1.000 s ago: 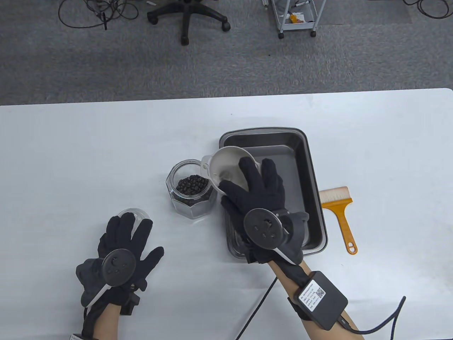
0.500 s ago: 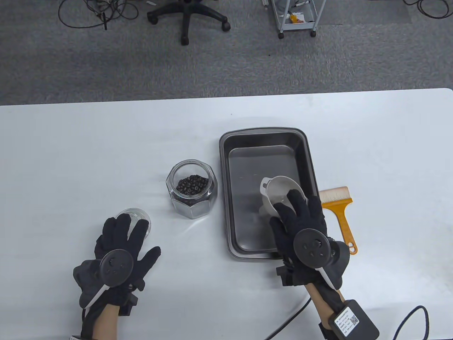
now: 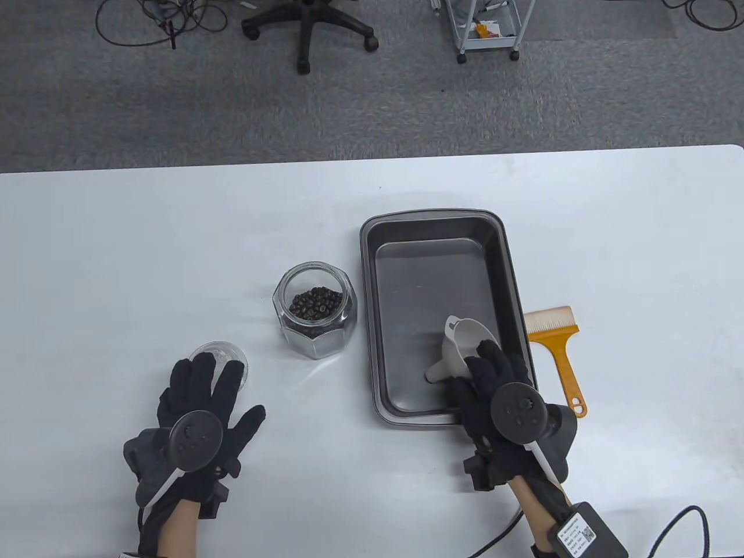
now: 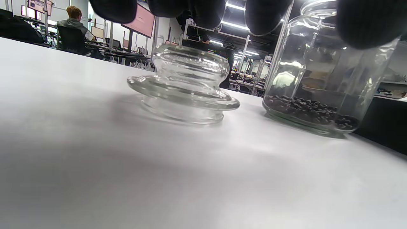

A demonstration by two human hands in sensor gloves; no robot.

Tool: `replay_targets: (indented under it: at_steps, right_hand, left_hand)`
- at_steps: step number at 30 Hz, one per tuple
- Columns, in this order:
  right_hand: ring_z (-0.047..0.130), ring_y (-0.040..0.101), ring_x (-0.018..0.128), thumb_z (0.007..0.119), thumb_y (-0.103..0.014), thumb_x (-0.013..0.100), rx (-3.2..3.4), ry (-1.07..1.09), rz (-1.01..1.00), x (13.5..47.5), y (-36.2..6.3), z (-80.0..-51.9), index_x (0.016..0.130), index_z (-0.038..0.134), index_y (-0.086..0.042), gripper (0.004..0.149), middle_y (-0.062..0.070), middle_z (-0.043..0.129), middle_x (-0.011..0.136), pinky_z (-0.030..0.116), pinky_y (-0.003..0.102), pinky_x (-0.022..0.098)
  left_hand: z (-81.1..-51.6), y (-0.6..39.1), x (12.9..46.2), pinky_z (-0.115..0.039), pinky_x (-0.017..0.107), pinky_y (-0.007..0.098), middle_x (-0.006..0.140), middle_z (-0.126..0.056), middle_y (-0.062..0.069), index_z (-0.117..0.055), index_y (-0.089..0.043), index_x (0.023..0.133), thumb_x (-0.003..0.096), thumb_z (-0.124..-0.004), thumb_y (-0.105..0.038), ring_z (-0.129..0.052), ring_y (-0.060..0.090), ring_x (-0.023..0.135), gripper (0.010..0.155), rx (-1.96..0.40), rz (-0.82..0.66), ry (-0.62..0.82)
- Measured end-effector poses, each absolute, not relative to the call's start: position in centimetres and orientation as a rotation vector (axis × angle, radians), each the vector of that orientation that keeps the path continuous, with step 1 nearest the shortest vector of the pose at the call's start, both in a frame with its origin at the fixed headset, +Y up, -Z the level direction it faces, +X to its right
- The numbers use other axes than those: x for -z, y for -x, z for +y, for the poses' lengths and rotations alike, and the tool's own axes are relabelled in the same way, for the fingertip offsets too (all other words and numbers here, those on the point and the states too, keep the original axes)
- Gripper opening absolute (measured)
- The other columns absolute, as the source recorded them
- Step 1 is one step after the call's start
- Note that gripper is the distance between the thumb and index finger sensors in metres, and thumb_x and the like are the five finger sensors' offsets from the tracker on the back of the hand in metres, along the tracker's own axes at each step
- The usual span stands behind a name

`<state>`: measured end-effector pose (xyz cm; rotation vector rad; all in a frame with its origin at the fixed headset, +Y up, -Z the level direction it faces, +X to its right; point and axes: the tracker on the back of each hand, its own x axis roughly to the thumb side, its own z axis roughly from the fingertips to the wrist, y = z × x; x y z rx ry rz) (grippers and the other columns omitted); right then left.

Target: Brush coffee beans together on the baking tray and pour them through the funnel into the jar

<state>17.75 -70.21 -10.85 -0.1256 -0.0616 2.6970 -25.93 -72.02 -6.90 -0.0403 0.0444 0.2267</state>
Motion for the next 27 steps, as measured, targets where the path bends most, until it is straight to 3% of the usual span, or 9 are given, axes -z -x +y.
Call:
replay_targets:
  at_steps: [7,12,17,21,27]
  right_hand:
    - [0.098,0.047,0.078,0.085,-0.050,0.044,-2.730,0.170,0.019,11.0,-18.1,-70.2,0.083,0.085,-0.027,0.045,0.010,0.090,0.098,0.080,0.053,0.062]
    - [0.092,0.041,0.084,0.086,-0.049,0.044,-2.748,0.206,0.135,11.1,-18.3,-70.3,0.082,0.089,-0.021,0.047,0.014,0.091,0.097,0.075,0.048,0.068]
    - [0.092,0.040,0.084,0.088,-0.051,0.043,-2.775,0.219,0.130,11.1,-18.3,-70.2,0.086,0.087,-0.021,0.052,0.014,0.092,0.097,0.074,0.047,0.069]
    - [0.082,0.034,0.093,0.089,-0.054,0.042,-2.786,0.229,0.030,10.8,-18.4,-69.5,0.095,0.075,-0.023,0.063,0.010,0.082,0.103,0.068,0.051,0.071]
    - [0.059,0.040,0.104,0.086,-0.062,0.041,-2.765,0.174,-0.092,10.4,-18.2,-68.8,0.104,0.054,-0.024,0.080,0.010,0.057,0.115,0.058,0.057,0.074]
  left_hand:
    - [-72.7,26.0,7.0,-0.048,0.080,0.064,0.126,-0.039,0.003,-0.044,-0.046,0.111,0.0426,-0.072,-0.079,-0.035,0.041,0.116,0.081,-0.217,0.068,0.066]
    - [-73.1,26.4,7.1,-0.048,0.080,0.064,0.126,-0.038,0.004,-0.041,-0.045,0.112,0.0428,-0.071,-0.079,-0.035,0.042,0.116,0.082,-0.226,0.097,0.081]
    - [-73.4,26.9,7.2,-0.048,0.080,0.064,0.126,-0.036,0.004,-0.038,-0.045,0.112,0.0427,-0.072,-0.079,-0.034,0.043,0.115,0.084,-0.254,0.133,0.075]
    - [-73.6,26.9,7.3,-0.048,0.080,0.064,0.126,-0.033,0.005,-0.032,-0.044,0.112,0.0423,-0.072,-0.080,-0.033,0.045,0.114,0.088,-0.248,0.148,0.084]
    - [-73.7,26.8,7.7,-0.048,0.079,0.064,0.126,-0.029,0.006,-0.028,-0.045,0.112,0.0414,-0.074,-0.080,-0.032,0.048,0.114,0.091,-0.239,0.181,0.070]
